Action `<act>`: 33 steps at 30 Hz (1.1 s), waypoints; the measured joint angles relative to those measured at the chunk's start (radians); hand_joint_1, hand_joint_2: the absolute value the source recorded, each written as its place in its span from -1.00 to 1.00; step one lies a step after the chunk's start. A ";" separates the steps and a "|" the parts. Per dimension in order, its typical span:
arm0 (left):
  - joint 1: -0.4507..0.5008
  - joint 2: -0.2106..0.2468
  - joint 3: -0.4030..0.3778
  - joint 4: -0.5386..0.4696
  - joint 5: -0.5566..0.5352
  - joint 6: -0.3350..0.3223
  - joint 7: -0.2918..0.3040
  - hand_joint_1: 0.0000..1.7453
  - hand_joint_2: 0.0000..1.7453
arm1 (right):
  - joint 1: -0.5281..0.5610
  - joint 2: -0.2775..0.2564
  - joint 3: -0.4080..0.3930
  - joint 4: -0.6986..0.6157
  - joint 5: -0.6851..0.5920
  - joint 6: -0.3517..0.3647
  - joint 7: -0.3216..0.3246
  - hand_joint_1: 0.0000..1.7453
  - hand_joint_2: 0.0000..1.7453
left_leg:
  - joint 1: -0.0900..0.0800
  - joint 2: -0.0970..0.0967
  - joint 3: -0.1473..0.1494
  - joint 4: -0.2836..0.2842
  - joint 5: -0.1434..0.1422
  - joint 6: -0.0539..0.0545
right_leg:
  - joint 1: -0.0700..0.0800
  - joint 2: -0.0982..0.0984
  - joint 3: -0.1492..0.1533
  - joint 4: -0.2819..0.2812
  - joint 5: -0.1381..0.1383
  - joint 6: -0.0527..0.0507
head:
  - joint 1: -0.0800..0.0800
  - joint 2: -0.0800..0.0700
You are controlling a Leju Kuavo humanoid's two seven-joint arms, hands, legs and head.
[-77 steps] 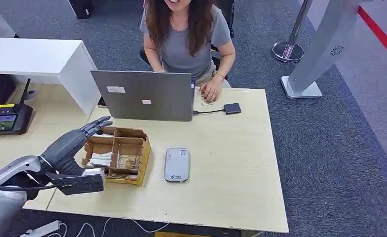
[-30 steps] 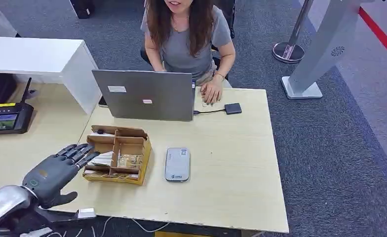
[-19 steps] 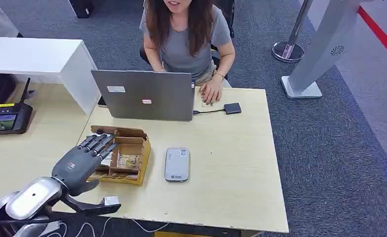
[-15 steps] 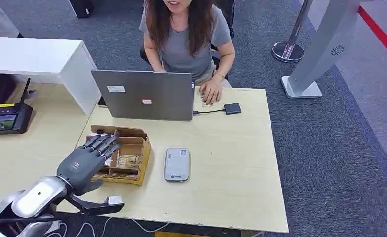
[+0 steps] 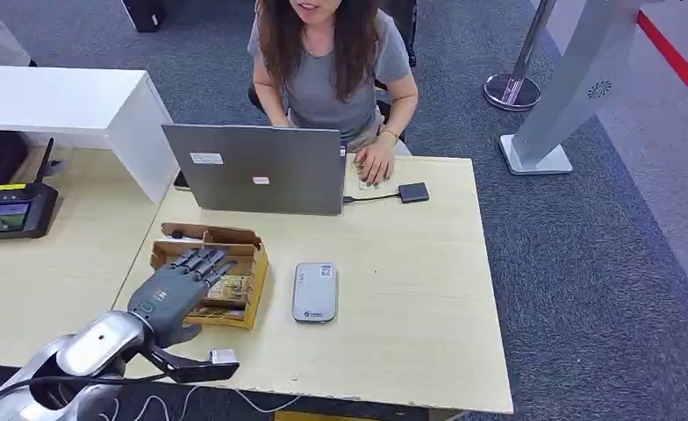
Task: Pass the card to the sensor for recognition and then transmit it.
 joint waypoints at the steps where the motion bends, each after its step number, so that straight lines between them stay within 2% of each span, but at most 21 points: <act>1: -0.001 -0.003 -0.002 0.003 0.000 0.000 0.000 -1.00 1.00 | 0.000 0.000 0.000 0.000 0.000 0.000 0.000 -1.00 1.00 | 0.000 0.000 0.000 0.000 0.000 0.000 | 0.000 0.000 0.000 0.000 0.000 0.000 | 0.000 0.000; 8: -0.003 -0.017 -0.019 0.025 0.060 -0.026 -0.029 -1.00 1.00 | -0.001 0.000 0.000 -0.002 0.008 -0.002 0.000 -1.00 1.00 | 0.000 0.000 0.000 0.000 0.000 0.000 | 0.000 0.000 0.000 0.000 0.000 0.000 | 0.000 0.000; 16: -0.003 -0.016 -0.053 0.047 0.149 -0.033 -0.029 -1.00 1.00 | -0.003 -0.001 0.000 -0.002 0.026 -0.006 0.009 -1.00 1.00 | 0.000 0.000 0.000 0.000 0.000 0.000 | 0.000 0.000 0.000 0.000 0.000 0.000 | 0.000 0.000; 29: -0.005 -0.015 -0.098 0.059 0.177 -0.038 -0.026 -1.00 1.00 | -0.009 -0.002 0.000 -0.002 0.035 -0.006 0.014 -1.00 1.00 | 0.000 0.000 0.000 0.000 0.000 0.000 | 0.000 0.000 0.000 0.000 0.000 0.000 | 0.000 0.000; 33: -0.005 -0.015 -0.103 0.059 0.149 -0.032 -0.005 -1.00 1.00 | -0.008 -0.002 0.000 -0.002 0.034 -0.006 0.014 -1.00 1.00 | 0.000 0.000 0.000 0.000 0.000 0.000 | 0.000 0.000 0.000 0.000 0.000 0.000 | 0.000 0.000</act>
